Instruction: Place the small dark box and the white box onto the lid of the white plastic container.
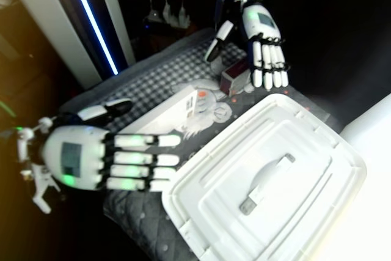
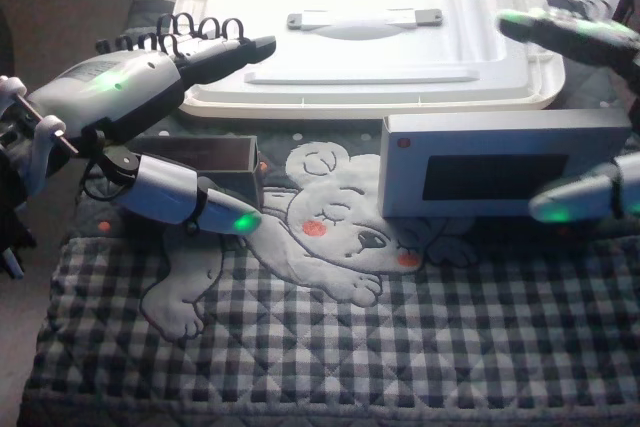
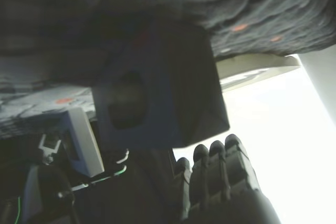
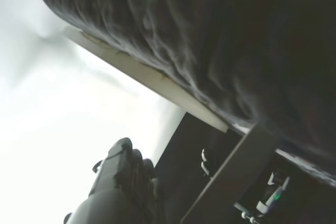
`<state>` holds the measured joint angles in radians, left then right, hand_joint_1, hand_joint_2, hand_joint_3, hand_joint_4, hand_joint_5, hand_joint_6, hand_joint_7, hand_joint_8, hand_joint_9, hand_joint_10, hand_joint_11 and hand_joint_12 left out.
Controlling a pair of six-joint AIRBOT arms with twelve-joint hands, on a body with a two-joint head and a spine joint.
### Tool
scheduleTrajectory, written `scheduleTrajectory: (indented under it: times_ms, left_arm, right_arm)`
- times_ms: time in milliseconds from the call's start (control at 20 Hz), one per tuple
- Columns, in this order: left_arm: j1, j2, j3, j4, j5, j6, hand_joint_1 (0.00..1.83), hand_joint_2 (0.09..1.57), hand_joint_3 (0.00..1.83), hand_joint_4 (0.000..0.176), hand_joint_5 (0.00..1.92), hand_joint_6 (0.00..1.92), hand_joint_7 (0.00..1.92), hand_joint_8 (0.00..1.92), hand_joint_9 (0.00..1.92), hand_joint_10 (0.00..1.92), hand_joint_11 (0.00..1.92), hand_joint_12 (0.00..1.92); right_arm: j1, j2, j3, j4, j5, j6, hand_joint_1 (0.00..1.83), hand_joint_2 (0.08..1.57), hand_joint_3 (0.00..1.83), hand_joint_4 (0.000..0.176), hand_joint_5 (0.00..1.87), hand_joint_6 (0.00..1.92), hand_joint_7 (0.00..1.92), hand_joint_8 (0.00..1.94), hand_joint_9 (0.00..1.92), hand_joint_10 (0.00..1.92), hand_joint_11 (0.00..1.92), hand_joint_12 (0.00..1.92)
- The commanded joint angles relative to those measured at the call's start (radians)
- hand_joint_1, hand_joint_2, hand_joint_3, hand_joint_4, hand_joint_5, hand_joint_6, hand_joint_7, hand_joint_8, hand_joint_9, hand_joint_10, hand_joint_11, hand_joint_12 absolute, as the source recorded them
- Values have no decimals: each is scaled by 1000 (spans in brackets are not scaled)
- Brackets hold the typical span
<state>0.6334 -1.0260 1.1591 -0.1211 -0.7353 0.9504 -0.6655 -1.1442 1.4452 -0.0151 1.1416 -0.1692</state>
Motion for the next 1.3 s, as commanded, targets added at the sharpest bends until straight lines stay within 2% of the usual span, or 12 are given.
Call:
scheduleTrajectory:
  times_ms: [0,250,350,500,550,600,650,700,750,800,850,1250]
  left_arm:
    - [-2,7,4,-6,-121,-2,809,689,0,83,119,5,97,0,21,7,0,0]
    - [-1,1,7,-8,-109,0,845,705,2,85,122,3,148,14,81,18,25,11]
    - [4,1,8,-14,-106,0,835,703,1,142,146,11,159,14,89,17,34,16]
    - [13,-2,9,-25,-102,0,935,734,0,85,296,4,330,3,327,4,69,589]
    - [16,-3,10,-27,-101,0,1045,783,2,10,413,8,450,9,481,20,170,724]
    - [19,-6,13,-29,-100,0,1140,836,3,0,512,7,684,20,709,35,294,716]
    - [22,-9,16,-31,-100,0,1213,868,2,0,632,9,890,27,876,36,436,750]
    - [25,-12,18,-36,-101,0,1365,935,5,0,915,42,1277,250,1131,53,717,859]
    - [28,-15,20,-38,-101,0,1319,982,15,0,1044,583,1453,164,1260,83,864,935]
    - [32,-16,20,-41,-104,0,1317,982,9,0,1158,493,1451,284,1375,103,946,1097]
    - [36,-17,20,-44,-106,0,1391,1002,6,0,1115,538,1348,395,1196,707,975,1133]
    - [36,-22,24,-56,-134,-9,1307,1006,1,0,1215,394,1278,681,1177,577,843,1384]
  right_arm:
    - [11,-1,6,14,96,11,855,632,14,77,206,7,203,6,140,3,29,101]
    - [20,-25,14,0,89,27,997,634,9,72,223,8,223,8,160,8,58,119]
    - [20,-32,15,-4,80,27,1000,664,4,41,288,6,273,4,219,7,92,162]
    - [20,-37,16,-10,72,27,1059,762,0,0,538,0,544,0,487,7,195,534]
    - [20,-38,16,-10,72,27,1121,822,2,0,767,18,801,20,745,43,368,693]
    - [20,-38,16,-10,72,27,1191,952,9,0,1189,331,1102,34,1057,87,600,902]
    - [20,-39,17,-10,72,27,1261,982,0,0,1319,270,1267,401,1214,137,703,1091]
    - [20,-39,17,-10,72,27,1283,1036,13,0,1325,121,1090,1014,1103,808,665,1496]
    - [20,-39,17,-10,72,27,1235,985,1,0,1405,146,1177,912,1101,1172,768,1685]
    - [20,-40,16,-11,72,27,1291,1007,3,0,1369,69,1205,861,1108,1007,710,1557]
    - [20,-41,17,-11,72,27,1296,1022,1,0,1391,30,1138,964,998,948,491,1583]
    - [20,-41,17,-17,72,28,1286,1067,0,0,1344,2,1032,1181,917,1336,629,1736]
